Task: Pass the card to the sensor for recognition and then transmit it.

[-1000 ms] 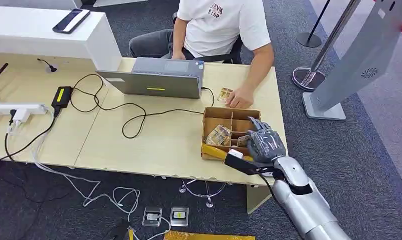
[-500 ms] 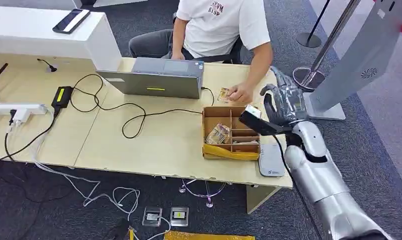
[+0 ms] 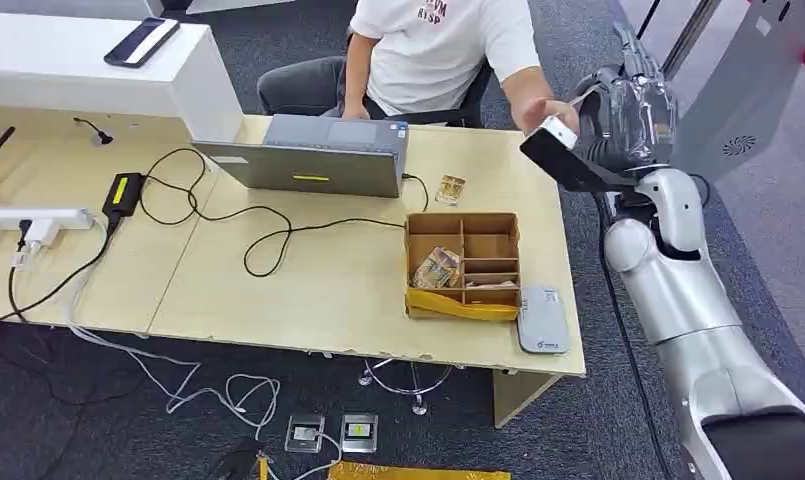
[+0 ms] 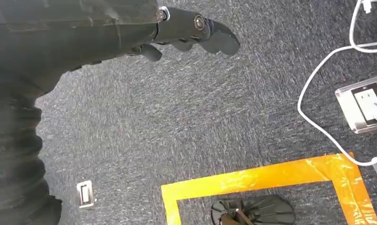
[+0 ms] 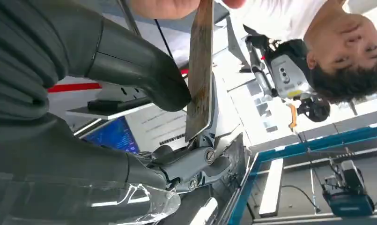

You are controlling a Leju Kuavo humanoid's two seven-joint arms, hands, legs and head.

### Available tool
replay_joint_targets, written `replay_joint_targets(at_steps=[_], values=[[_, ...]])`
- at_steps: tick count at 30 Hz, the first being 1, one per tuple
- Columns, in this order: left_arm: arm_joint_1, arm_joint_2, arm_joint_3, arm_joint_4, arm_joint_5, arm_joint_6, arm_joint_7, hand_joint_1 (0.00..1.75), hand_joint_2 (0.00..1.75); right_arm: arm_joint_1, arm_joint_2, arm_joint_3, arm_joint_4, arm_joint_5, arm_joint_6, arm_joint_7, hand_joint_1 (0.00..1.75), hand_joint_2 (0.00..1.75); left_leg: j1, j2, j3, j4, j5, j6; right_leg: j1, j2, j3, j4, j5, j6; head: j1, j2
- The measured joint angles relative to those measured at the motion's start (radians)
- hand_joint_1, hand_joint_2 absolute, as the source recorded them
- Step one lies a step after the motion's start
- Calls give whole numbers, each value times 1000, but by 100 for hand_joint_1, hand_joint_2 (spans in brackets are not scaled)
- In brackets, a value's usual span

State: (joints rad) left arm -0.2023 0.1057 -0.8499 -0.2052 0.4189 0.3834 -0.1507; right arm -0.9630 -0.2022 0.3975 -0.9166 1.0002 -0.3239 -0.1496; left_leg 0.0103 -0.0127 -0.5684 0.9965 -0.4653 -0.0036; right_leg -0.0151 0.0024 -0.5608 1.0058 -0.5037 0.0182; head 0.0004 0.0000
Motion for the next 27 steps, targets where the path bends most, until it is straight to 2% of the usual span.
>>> replay_joint_targets(at_steps=[9,15,17,18,19,20,27], values=[[-12,-3,-3,-3,-31,-12,0,0,175,-118,11,0,159,25,6,-42,175,175,0,-1,-1,0,0,0,0,-1,0,0,0,0,0,0],[-34,-3,-6,-3,-51,-23,12,0,175,-189,54,14,307,75,100,-19,175,175,0,-1,0,0,0,0,0,-1,1,0,0,0,0,0],[-37,-3,-6,-3,-51,-22,13,0,175,-192,73,15,341,82,109,-18,175,175,1,-1,0,0,0,0,1,-1,1,0,0,0,0,0],[-38,-3,-6,-3,-50,-22,13,0,175,-192,82,18,361,86,112,-18,159,175,1,-1,0,0,0,0,1,-1,0,0,0,0,0,0],[-38,-3,-6,-3,-50,-21,13,0,175,-192,91,24,376,86,114,-19,52,175,1,-1,0,0,0,0,1,-1,0,0,0,0,0,0],[-38,-3,-6,-3,-47,-21,13,0,175,-192,97,29,387,86,117,-20,0,175,1,-1,0,0,0,0,1,0,0,0,0,0,0,0],[-36,-3,-6,-3,-37,-19,13,0,175,-188,132,41,450,81,135,-42,0,175,1,-1,0,0,0,0,1,-1,1,0,0,0,0,0]])
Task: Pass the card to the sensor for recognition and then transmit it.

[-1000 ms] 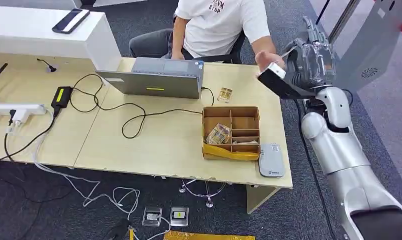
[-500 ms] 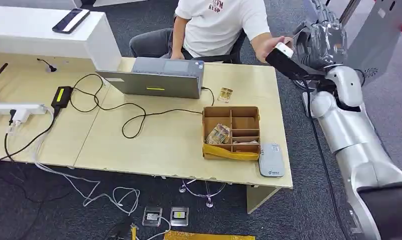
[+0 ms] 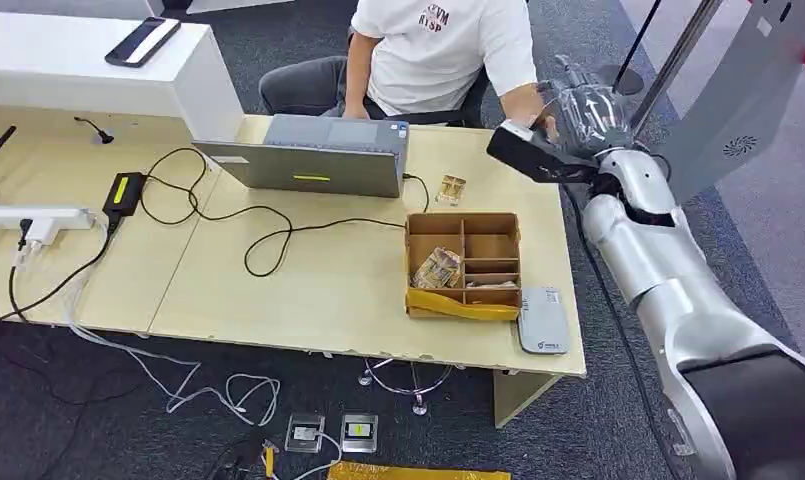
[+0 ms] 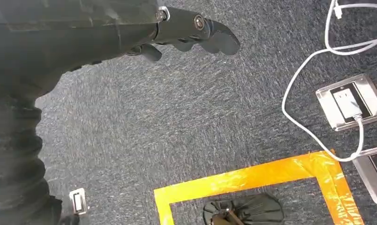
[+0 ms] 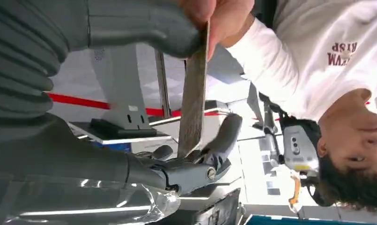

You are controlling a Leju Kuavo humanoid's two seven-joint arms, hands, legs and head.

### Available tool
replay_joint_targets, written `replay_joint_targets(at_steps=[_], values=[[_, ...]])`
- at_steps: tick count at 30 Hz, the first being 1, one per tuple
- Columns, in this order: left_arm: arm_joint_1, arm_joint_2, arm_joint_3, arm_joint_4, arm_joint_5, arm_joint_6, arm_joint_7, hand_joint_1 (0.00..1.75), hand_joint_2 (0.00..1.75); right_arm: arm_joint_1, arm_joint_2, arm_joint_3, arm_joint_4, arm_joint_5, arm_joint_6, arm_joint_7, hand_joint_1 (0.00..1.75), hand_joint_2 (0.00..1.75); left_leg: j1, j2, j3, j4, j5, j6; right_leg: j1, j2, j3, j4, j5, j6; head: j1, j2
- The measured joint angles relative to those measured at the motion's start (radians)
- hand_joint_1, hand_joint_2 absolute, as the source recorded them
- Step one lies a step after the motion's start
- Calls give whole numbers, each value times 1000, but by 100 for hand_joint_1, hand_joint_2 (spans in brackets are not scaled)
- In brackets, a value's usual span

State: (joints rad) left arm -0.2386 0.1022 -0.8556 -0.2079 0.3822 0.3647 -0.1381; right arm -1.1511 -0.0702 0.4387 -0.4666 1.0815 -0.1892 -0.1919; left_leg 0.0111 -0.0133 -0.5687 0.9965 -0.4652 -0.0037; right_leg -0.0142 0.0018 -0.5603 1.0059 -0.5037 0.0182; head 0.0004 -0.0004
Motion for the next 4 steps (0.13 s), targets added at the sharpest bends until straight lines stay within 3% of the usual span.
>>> replay_joint_targets(at_steps=[4], values=[[1,0,0,0,4,1,0,0,175,2,9,3,17,0,-5,-5,0,175,0,0,0,0,0,0,0,0,0,0,0,0,0,0]])
